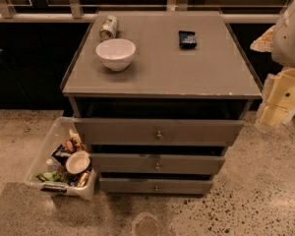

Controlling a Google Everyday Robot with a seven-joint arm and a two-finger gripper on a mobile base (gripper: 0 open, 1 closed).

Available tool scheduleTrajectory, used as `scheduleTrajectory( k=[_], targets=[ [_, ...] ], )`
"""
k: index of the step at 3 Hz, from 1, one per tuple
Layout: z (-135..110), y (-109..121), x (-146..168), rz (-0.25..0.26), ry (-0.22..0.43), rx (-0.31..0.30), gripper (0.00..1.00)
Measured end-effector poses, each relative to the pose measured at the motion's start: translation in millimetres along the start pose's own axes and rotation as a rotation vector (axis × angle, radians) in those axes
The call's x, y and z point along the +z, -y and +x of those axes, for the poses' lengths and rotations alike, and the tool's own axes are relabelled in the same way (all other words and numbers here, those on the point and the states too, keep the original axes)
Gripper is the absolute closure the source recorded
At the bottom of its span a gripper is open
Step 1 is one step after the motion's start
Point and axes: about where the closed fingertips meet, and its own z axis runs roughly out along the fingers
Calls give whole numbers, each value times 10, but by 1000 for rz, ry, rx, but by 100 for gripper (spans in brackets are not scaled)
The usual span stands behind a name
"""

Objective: Open top drawer

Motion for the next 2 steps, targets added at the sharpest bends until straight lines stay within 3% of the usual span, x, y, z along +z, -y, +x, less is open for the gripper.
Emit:
scheduleTrajectory(
  k=[1, 2],
  targets=[
    [5, -92, 39, 14, -2, -9, 0],
    [82, -407, 250, 30, 20, -8, 0]
  ],
)
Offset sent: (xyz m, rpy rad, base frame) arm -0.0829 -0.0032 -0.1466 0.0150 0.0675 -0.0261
